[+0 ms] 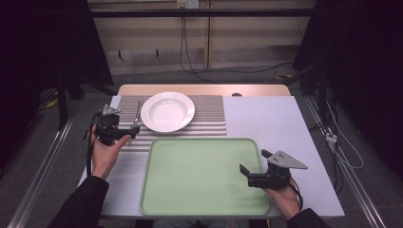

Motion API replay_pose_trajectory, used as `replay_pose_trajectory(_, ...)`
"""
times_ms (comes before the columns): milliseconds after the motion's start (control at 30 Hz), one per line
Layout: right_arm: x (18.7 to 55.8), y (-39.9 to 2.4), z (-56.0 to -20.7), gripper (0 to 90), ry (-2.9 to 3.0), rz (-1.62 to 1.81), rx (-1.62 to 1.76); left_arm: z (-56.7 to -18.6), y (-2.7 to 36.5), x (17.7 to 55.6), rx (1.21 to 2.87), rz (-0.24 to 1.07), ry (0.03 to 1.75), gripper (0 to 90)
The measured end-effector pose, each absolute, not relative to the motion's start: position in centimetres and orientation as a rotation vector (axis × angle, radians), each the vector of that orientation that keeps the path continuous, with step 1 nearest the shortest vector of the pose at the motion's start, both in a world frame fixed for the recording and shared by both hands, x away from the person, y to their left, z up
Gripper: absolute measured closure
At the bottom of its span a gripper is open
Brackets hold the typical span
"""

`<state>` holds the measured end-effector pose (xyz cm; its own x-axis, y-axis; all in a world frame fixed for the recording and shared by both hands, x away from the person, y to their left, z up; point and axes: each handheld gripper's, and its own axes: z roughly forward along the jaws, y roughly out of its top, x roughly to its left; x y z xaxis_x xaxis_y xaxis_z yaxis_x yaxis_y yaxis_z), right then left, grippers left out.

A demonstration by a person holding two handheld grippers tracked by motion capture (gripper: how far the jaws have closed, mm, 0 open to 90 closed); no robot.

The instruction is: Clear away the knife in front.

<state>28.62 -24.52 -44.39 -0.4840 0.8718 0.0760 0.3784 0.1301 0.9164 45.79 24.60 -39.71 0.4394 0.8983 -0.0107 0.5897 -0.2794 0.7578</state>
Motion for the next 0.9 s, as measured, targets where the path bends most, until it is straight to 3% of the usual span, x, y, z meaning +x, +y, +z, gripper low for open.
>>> replay_pose_trajectory(533,28.4,-24.4,-44.4,1.3,1.932,1.32,1.192,-41.1,26.1,51.7,1.968,0.531,1.345,22.4)
replay_pose_trajectory(900,28.4,-24.5,-44.4,1.3,1.935,1.32,1.19,-43.0,25.6,54.4,2.008,0.514,1.39,43.9)
